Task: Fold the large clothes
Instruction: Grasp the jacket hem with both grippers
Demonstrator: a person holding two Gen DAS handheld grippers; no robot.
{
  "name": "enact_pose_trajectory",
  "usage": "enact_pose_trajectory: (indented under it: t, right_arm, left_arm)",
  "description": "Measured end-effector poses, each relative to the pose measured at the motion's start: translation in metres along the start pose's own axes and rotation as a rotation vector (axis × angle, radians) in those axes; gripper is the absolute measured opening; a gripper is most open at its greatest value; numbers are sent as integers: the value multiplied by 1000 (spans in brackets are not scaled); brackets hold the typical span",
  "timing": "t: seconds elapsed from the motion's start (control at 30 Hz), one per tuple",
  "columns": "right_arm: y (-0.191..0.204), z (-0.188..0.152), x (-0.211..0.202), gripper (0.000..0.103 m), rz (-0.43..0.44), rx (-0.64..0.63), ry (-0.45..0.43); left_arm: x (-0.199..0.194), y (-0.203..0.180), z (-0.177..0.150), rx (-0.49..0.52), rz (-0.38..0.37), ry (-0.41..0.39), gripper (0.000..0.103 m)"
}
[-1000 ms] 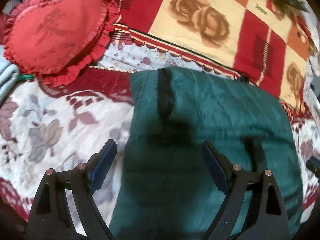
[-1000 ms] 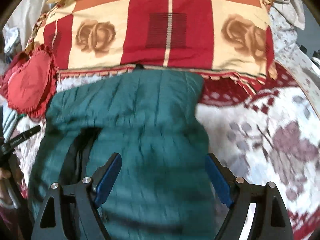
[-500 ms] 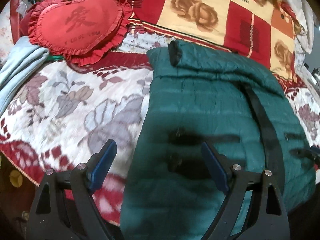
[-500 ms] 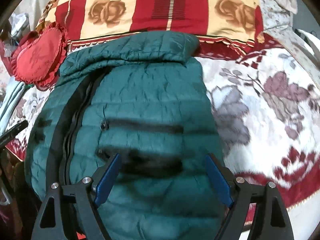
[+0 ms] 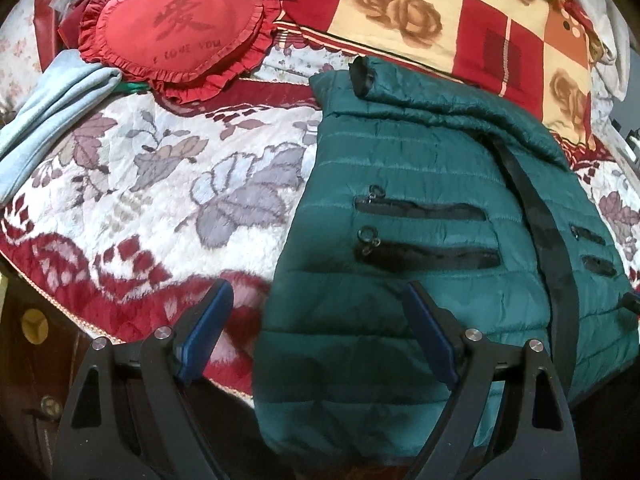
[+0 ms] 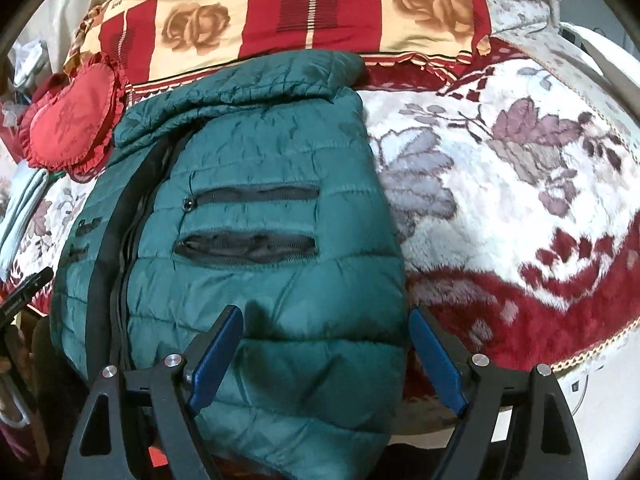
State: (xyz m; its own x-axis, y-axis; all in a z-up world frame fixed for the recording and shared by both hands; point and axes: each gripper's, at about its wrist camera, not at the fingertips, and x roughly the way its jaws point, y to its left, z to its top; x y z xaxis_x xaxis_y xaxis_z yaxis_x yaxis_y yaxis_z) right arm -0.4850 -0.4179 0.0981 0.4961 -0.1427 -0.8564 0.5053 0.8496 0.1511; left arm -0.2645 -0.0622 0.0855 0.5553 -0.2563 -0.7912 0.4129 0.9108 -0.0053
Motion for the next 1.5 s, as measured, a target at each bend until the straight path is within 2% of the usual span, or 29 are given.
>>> enact_pose_trajectory:
  t: [0.2, 0.33, 0.43, 0.6, 0.7, 0.8, 0.97, 1.13, 1.27, 1.33, 1.5]
  right_arm:
    - [-4, -8, 4, 83, 1, 9, 24]
    - [-6, -14, 4, 83, 10, 10, 45]
    - [-9, -18, 3, 87, 24, 12, 60]
    - [-10, -23, 8, 88, 65, 25, 99]
    - [-6, -25, 11, 88, 106, 16, 128]
    - [-3, -26, 13, 88, 125, 15, 143]
    - [-5, -24, 12, 88, 165, 41, 150]
    - [-10, -25, 19, 87, 171, 68, 174]
    - [-5, -25, 14, 71, 182, 56, 149]
    - [-2, -26, 13, 67, 178, 39, 141]
    - [1, -25, 15, 65, 181, 9, 148]
  left_arm:
    - [1, 5, -7, -10, -15, 24, 87]
    - [3, 13, -12, -24, -54, 63, 87]
    - [8, 30, -18, -87, -114, 121, 87]
    - [15, 52, -28, -207, -182, 186, 87]
    - [20, 56, -33, -214, -164, 201, 87]
    - [24, 55, -36, -237, -210, 217, 87]
    - [33, 37, -44, -157, -232, 272, 87]
    - [41, 36, -48, -171, -254, 297, 87]
    - [39, 36, -50, -172, -251, 290, 87]
    - [40, 35, -50, -172, -252, 290, 87]
    - [42, 33, -51, -182, -262, 289, 87]
